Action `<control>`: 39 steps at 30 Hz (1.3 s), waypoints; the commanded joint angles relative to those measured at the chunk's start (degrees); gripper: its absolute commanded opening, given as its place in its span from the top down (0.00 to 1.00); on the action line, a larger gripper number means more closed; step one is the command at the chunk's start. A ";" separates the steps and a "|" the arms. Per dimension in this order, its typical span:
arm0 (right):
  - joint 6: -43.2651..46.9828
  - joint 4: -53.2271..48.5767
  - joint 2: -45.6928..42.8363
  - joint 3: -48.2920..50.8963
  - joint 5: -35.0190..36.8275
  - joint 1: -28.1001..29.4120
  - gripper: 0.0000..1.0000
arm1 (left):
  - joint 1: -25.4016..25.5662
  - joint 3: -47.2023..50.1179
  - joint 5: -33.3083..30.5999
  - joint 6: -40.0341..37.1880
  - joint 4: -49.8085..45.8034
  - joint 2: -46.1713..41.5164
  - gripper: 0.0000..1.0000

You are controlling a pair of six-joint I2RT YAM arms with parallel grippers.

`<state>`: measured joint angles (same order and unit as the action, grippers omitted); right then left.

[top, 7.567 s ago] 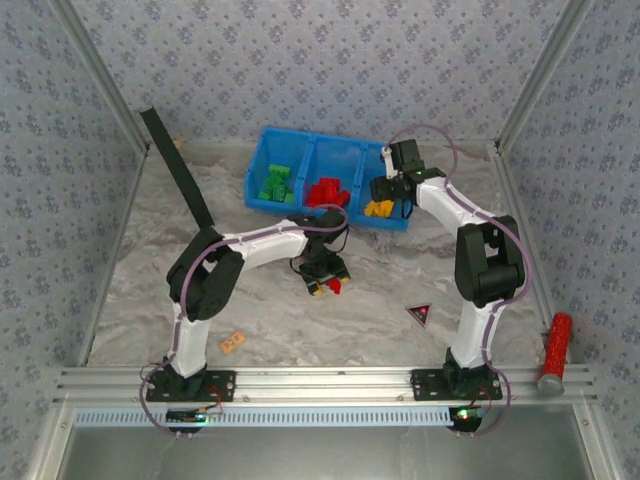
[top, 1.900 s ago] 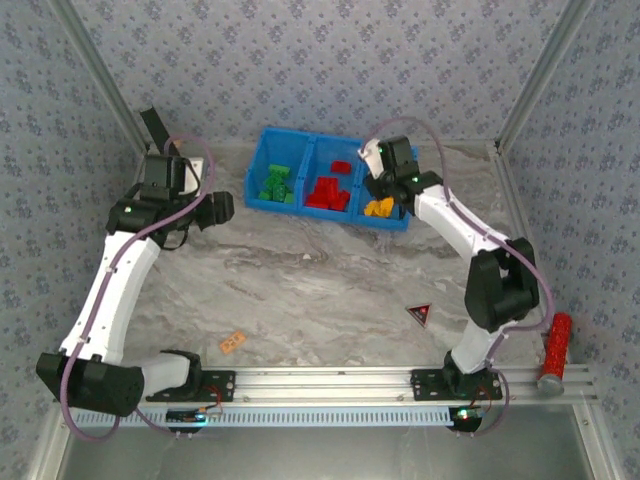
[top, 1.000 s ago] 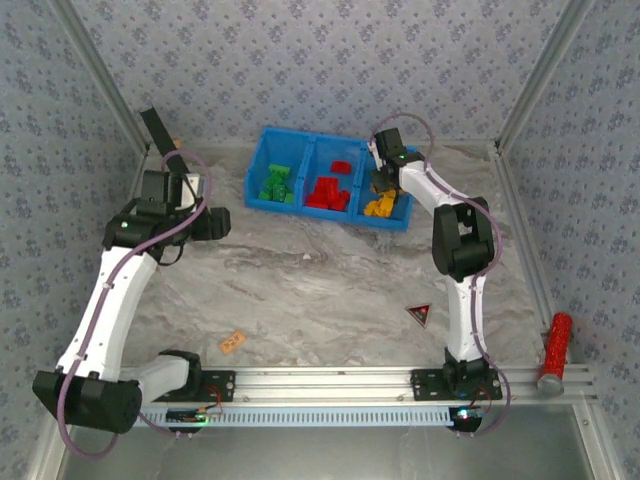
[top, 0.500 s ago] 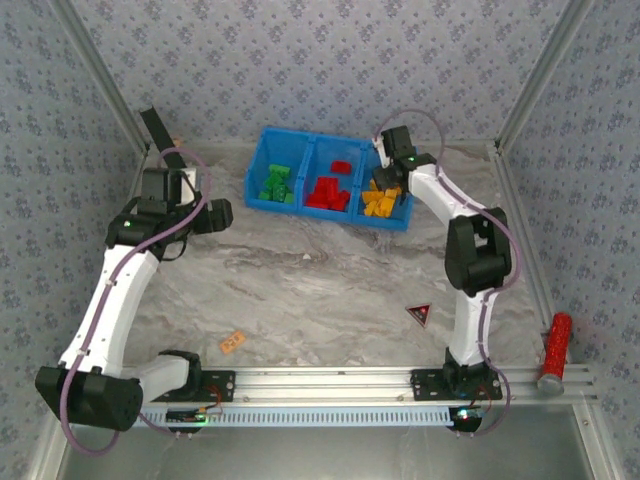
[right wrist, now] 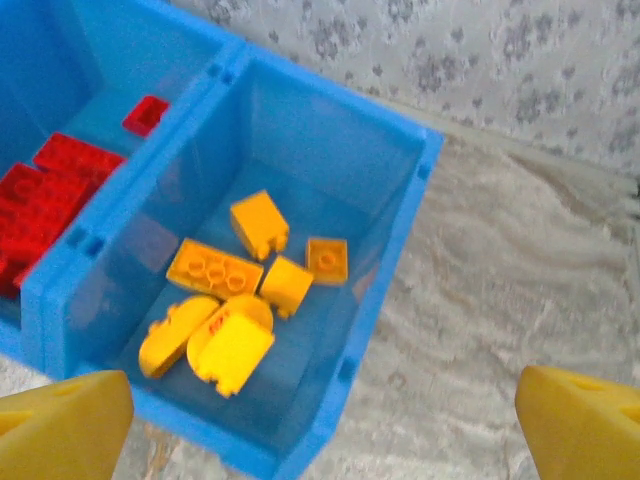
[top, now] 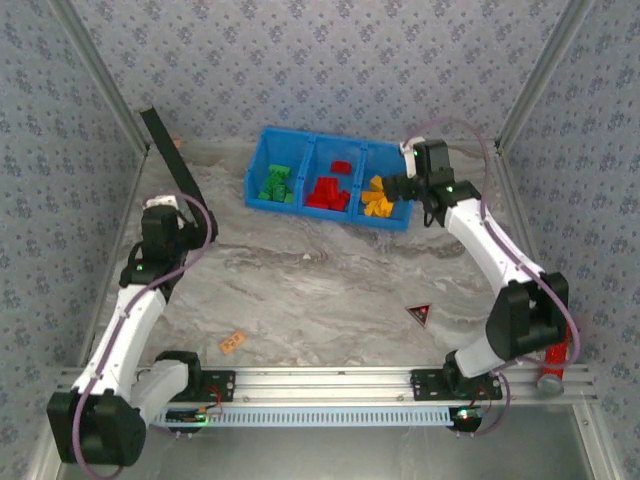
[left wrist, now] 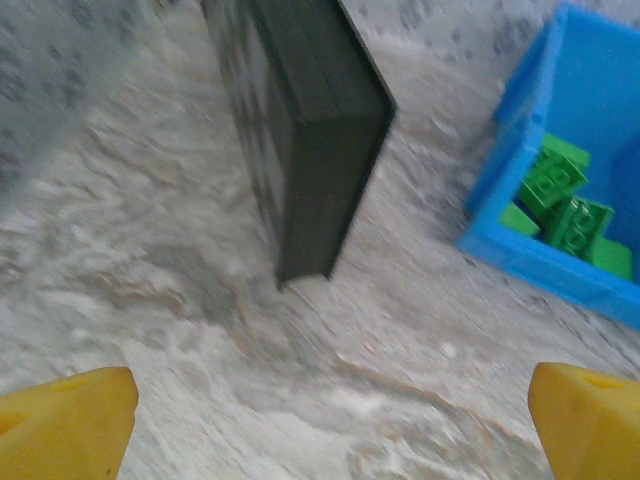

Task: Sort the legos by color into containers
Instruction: Reset both arms

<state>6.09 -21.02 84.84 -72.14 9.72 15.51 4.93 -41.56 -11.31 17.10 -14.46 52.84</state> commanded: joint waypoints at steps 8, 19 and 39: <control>-8.31 19.75 -21.21 33.47 -0.83 -1.23 0.00 | -0.18 19.22 -15.22 -9.36 34.23 3.56 0.00; -9.23 20.96 -27.88 41.73 0.13 -1.48 0.00 | -0.31 22.87 -8.56 -15.94 62.97 25.63 0.00; -3.81 48.79 -32.64 59.98 -6.70 -12.96 0.00 | -6.42 17.74 10.87 -15.60 60.71 35.05 0.00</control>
<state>1.13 16.62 50.57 -14.70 6.00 5.54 -1.39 -23.33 -2.70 0.71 46.83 88.29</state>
